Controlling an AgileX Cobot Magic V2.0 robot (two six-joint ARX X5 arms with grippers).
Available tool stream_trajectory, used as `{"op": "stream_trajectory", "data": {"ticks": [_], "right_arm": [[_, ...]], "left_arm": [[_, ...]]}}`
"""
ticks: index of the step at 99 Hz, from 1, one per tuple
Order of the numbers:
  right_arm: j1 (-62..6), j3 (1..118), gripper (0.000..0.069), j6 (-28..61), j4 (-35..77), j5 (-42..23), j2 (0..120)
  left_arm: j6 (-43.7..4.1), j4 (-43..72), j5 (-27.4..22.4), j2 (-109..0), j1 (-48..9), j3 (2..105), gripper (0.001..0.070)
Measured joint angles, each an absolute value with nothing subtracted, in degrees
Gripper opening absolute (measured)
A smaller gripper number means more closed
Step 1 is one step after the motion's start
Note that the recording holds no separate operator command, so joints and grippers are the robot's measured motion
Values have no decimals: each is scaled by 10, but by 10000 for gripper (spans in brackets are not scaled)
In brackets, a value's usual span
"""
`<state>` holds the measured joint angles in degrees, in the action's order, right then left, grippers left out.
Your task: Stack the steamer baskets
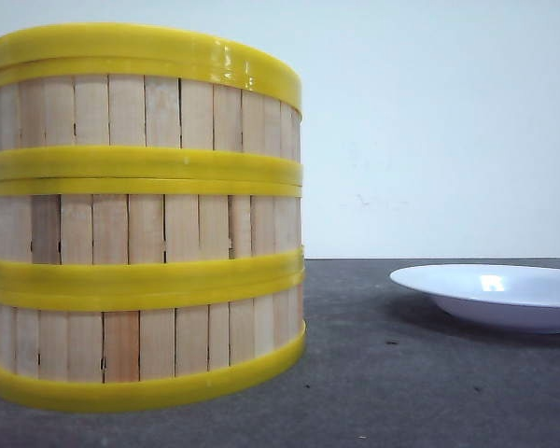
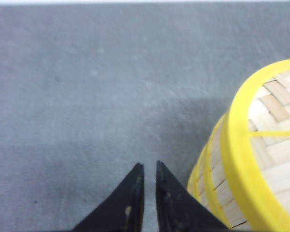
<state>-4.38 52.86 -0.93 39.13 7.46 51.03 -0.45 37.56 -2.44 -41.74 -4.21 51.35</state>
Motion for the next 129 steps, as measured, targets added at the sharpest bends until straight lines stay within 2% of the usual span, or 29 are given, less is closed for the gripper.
{"op": "stream_trajectory", "data": {"ticks": [23,40,57,86,129], "right_arm": [[-44,529,6,-9,366,75,510],[-44,529,6,-9,352,74,510],[-44,529,6,-9,350,74,510],[-44,529,6,-9,343,74,510],[-44,529,6,-9,312,74,509]], "left_arm": [[-21,262,1,-237,-35,310,17],[-27,220,3,-107,-35,172,17],[-28,206,3,-6,-35,81,17],[-30,107,5,-3,-35,19,17],[-32,105,11,-3,-36,19,17]]}}
